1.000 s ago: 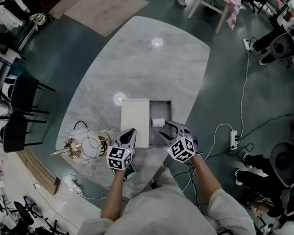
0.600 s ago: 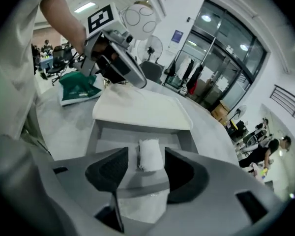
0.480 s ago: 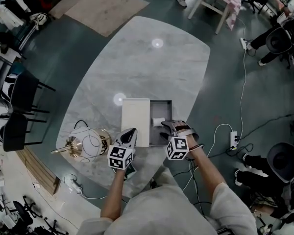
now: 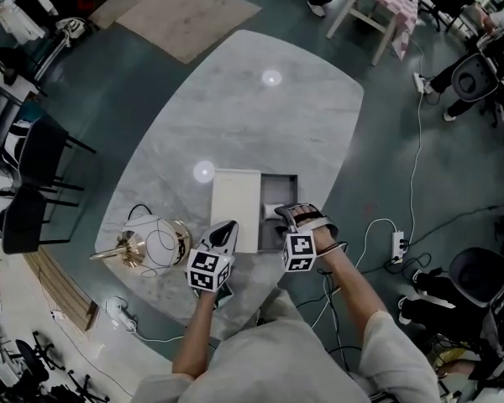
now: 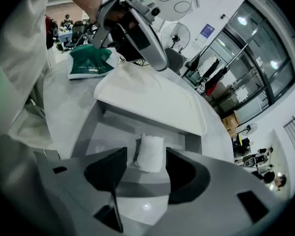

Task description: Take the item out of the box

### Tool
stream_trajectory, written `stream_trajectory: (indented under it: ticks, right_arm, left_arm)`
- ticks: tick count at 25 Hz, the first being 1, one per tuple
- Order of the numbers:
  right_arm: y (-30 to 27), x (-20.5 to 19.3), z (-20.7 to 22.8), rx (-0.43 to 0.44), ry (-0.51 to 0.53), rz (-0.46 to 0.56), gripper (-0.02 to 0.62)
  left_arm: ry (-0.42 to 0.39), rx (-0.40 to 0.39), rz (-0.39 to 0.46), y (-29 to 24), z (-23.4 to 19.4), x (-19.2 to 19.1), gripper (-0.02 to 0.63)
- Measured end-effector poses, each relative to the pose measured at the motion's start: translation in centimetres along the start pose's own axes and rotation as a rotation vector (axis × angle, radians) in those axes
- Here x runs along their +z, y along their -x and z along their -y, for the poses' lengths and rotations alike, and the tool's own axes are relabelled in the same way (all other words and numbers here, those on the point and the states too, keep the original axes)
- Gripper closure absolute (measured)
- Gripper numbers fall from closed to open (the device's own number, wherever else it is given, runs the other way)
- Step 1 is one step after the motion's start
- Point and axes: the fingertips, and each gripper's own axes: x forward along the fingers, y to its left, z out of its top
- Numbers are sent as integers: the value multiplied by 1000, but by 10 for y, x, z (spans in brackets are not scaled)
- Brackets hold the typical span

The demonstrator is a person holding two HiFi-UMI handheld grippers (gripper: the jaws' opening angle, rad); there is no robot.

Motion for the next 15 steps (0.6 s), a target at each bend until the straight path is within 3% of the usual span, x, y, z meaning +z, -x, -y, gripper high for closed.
stream_trajectory:
  ticks: [15]
  right_arm:
    - [-29,3,15,88,5,-37,347]
  left_arm:
    - [15,10,15,5,-2,1,591]
